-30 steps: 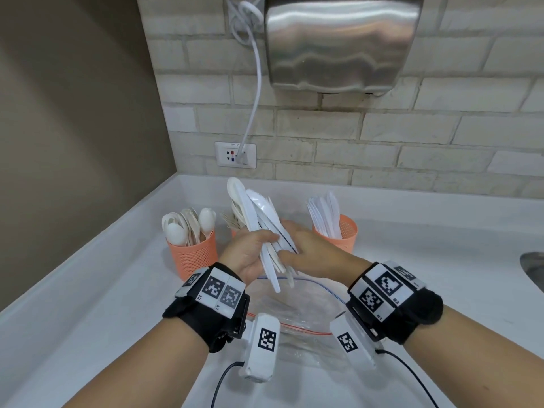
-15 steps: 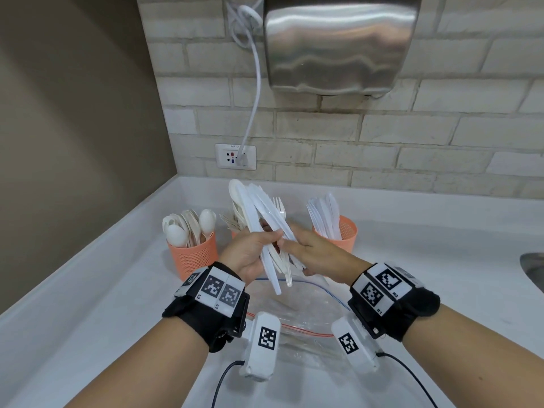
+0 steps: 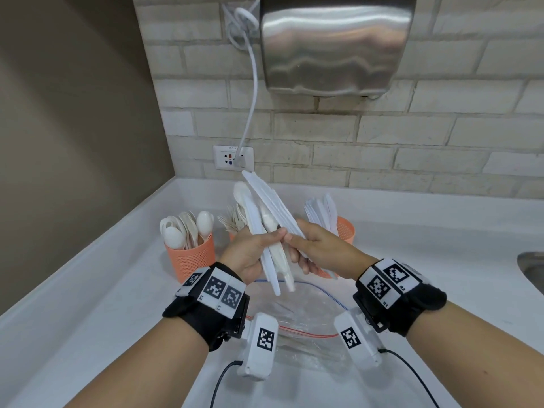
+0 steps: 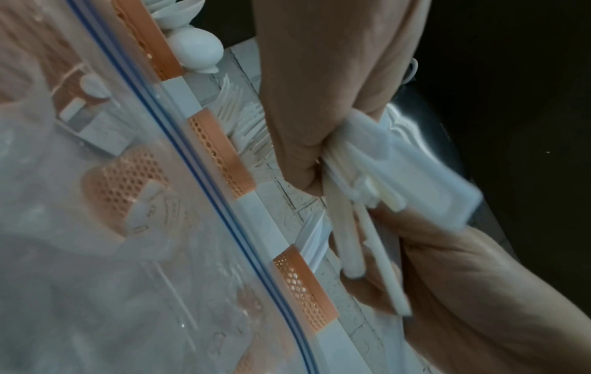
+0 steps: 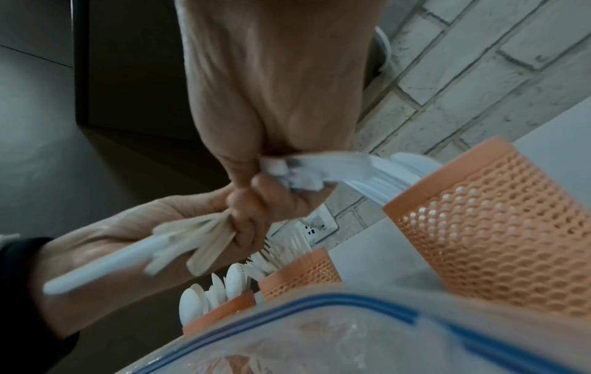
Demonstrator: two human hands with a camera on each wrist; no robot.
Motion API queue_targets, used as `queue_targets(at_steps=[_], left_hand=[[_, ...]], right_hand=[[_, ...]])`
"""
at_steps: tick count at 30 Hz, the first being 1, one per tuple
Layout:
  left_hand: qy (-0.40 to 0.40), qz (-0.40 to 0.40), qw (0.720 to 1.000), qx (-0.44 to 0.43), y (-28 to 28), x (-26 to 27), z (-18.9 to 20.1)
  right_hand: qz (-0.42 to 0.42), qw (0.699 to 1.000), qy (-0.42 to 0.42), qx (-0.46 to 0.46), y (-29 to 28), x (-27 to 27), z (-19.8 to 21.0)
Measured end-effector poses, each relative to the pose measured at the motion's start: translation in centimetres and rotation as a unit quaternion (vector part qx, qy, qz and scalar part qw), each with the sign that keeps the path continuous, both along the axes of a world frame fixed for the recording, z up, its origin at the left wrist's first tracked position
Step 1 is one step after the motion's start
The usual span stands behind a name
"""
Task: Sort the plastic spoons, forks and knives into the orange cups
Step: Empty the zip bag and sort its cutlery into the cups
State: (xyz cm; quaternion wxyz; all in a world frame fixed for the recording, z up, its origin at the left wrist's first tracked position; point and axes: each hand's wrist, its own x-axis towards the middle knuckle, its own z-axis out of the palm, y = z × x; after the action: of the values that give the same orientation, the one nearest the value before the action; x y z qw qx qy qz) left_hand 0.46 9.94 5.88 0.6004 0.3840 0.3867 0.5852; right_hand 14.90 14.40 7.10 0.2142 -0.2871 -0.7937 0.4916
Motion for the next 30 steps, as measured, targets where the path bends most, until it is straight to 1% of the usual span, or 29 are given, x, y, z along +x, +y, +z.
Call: queue_targets(at_steps=[3, 6, 8, 10, 12, 14, 17, 19, 20, 22, 25, 27, 29, 30], left_hand=[[0.033, 0.07, 0.997, -0.011, 0.3, 0.3, 0.2], [0.032, 0.097, 0.994, -0.035, 0.8, 0.2, -0.1], [0.011, 0.094, 0.995, -0.045, 1.0, 0.2, -0.2], [-0.014, 0.087, 0.995, -0.047, 1.0, 0.2, 0.1], [-0.025, 0.084, 0.995, -0.046, 1.0, 0.3, 0.2], [-0.028, 0.084, 0.995, -0.053, 1.0, 0.3, 0.3], [-0.043, 0.071, 0.994, -0.066, 1.0, 0.2, 0.4], [-0.068, 0.052, 0.993, -0.079, 0.9, -0.1, 0.5], [-0.08, 0.043, 0.992, -0.086, 0.9, -0.3, 0.6], [-0.098, 0.035, 0.99, -0.092, 0.8, -0.5, 0.6], [-0.098, 0.031, 0.991, -0.088, 0.8, -0.6, 0.6], [-0.091, 0.033, 0.992, -0.082, 0.8, -0.4, 0.7], [-0.084, 0.054, 0.992, -0.072, 1.0, -0.3, 0.5], [-0.085, 0.068, 0.992, -0.068, 1.1, -0.3, 0.5]], right_hand=[[-0.045, 0.999, 0.001, 0.005, 0.8, 0.1, -0.4], [-0.123, 0.99, 0.059, 0.024, 2.1, 0.4, 0.2], [-0.169, 0.976, 0.115, 0.07, 3.2, 0.9, 1.4], [-0.208, 0.956, 0.161, 0.133, 4.5, 1.4, 2.5], [-0.246, 0.936, 0.181, 0.176, 6.0, 1.7, 2.7], [-0.271, 0.931, 0.177, 0.168, 7.4, 1.9, 2.0], [-0.29, 0.943, 0.148, 0.077, 8.3, 1.8, -0.2], [-0.302, 0.941, 0.148, 0.028, 8.5, 1.6, -1.5], [-0.305, 0.941, 0.14, 0.028, 8.6, 1.5, -2.0], [-0.297, 0.949, 0.096, 0.054, 8.8, 1.5, -2.4], [-0.29, 0.953, 0.048, 0.073, 8.9, 1.4, -2.2], [-0.309, 0.939, 0.051, 0.143, 8.5, 1.3, -1.3], [-0.318, 0.914, 0.07, 0.244, 7.4, 0.9, -0.1], [-0.314, 0.903, 0.084, 0.28, 6.5, 0.5, 0.6]])
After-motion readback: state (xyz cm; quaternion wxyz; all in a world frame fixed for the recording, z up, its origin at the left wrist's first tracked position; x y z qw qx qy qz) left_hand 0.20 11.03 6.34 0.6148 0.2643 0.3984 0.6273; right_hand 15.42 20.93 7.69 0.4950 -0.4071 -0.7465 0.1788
